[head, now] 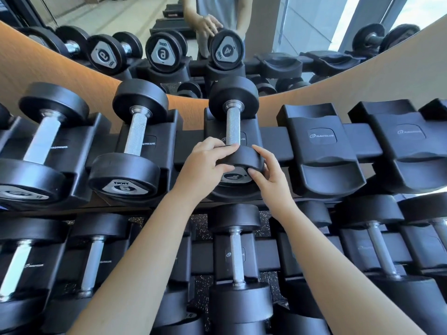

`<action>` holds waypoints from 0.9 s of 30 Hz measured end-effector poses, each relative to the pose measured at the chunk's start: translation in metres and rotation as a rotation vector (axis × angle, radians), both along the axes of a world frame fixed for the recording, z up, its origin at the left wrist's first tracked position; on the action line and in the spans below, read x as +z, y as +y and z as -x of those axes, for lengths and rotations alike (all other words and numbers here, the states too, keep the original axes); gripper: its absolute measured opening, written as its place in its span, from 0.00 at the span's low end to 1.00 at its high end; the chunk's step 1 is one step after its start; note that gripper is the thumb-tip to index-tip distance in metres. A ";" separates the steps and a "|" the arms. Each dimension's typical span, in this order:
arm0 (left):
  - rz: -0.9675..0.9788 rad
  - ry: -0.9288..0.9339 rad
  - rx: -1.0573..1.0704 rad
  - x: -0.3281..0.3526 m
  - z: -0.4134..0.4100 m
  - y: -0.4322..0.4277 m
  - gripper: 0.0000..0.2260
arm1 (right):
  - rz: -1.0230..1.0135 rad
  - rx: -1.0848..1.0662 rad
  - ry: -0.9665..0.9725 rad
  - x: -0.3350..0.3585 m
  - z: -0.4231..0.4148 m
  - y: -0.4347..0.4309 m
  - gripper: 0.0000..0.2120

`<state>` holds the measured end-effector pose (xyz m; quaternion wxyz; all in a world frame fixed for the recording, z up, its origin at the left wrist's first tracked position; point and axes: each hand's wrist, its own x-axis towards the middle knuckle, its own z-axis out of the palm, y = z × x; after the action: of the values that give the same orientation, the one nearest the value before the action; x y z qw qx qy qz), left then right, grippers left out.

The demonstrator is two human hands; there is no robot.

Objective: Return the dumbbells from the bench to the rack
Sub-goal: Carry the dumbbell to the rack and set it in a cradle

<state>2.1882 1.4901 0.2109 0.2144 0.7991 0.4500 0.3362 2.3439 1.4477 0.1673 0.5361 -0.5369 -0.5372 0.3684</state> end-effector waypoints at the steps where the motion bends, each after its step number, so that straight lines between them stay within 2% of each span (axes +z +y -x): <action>1: -0.026 -0.014 0.009 -0.002 -0.004 -0.002 0.20 | 0.011 0.020 0.039 0.000 -0.004 0.000 0.23; 3: -0.060 -0.067 0.019 -0.007 -0.009 -0.005 0.20 | 0.030 0.074 0.089 -0.002 -0.012 0.000 0.22; 5: -0.066 -0.139 0.025 -0.013 -0.010 -0.008 0.20 | 0.058 0.079 0.030 0.000 -0.015 0.000 0.23; 8: -0.059 -0.213 0.046 -0.019 -0.008 -0.012 0.21 | 0.016 0.032 -0.249 0.007 -0.017 0.003 0.25; 13: 0.017 -0.283 0.057 -0.021 -0.007 -0.019 0.23 | -0.258 0.115 -0.846 0.034 0.000 0.005 0.26; 15: 0.034 -0.302 0.063 -0.023 -0.004 -0.020 0.25 | -0.251 0.096 -0.957 0.038 0.005 0.007 0.26; 21: 0.150 -0.362 0.050 -0.030 0.002 -0.018 0.26 | -0.155 0.075 -0.850 0.042 -0.008 0.012 0.24; 27: 0.255 -0.330 0.057 -0.037 0.001 -0.014 0.26 | -0.101 0.096 -0.674 0.038 -0.029 0.011 0.24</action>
<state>2.1874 1.4757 0.1740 0.3751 0.6865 0.4701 0.4088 2.3728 1.4586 0.2048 0.3362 -0.5755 -0.7264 0.1680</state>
